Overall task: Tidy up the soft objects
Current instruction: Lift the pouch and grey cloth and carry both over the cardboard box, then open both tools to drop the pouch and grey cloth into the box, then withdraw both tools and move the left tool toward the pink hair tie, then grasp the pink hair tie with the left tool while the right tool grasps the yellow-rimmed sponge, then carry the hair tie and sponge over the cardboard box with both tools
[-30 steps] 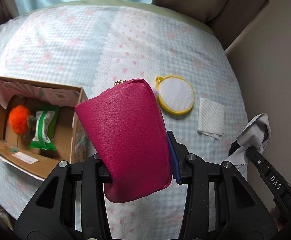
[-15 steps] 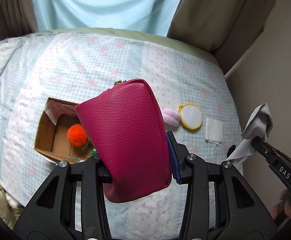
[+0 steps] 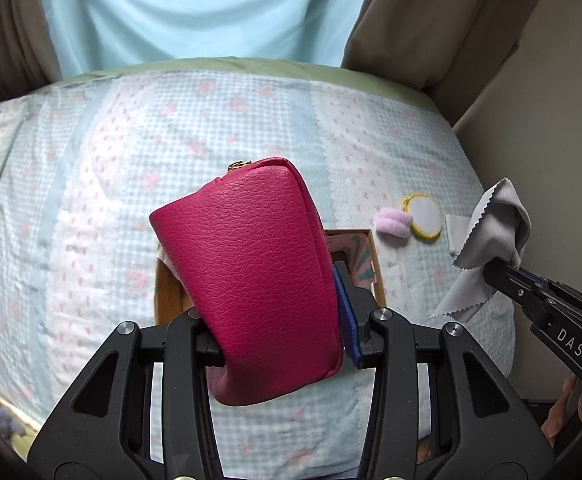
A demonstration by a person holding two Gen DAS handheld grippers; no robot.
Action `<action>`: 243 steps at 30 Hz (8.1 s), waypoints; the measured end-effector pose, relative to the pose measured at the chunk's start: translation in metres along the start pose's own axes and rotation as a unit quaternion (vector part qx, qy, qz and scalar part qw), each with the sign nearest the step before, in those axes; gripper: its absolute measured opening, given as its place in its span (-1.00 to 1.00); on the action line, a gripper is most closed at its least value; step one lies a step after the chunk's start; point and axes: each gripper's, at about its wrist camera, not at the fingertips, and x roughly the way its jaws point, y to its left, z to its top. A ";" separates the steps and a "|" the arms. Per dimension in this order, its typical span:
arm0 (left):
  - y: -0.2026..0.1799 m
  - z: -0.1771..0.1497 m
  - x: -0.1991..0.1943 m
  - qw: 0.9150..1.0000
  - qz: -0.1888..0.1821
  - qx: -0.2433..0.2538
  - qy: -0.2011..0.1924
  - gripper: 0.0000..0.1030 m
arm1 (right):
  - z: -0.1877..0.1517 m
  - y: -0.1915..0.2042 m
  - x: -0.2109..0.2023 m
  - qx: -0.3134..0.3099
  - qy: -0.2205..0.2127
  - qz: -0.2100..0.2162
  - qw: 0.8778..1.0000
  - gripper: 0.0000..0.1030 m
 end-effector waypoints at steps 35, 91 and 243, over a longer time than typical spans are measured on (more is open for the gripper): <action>0.056 -0.029 0.218 0.966 0.049 0.150 0.205 0.12 | -0.020 0.009 0.232 0.046 0.221 -0.006 0.974 -0.81; -0.063 -0.039 -0.038 0.996 -0.013 0.087 -0.019 1.00 | -0.066 -0.050 -0.086 0.021 -0.058 -0.066 0.996 1.00; 0.040 -0.020 0.035 0.993 -0.020 0.060 0.095 -0.48 | -0.020 0.035 0.027 -0.068 0.036 0.021 0.997 -0.39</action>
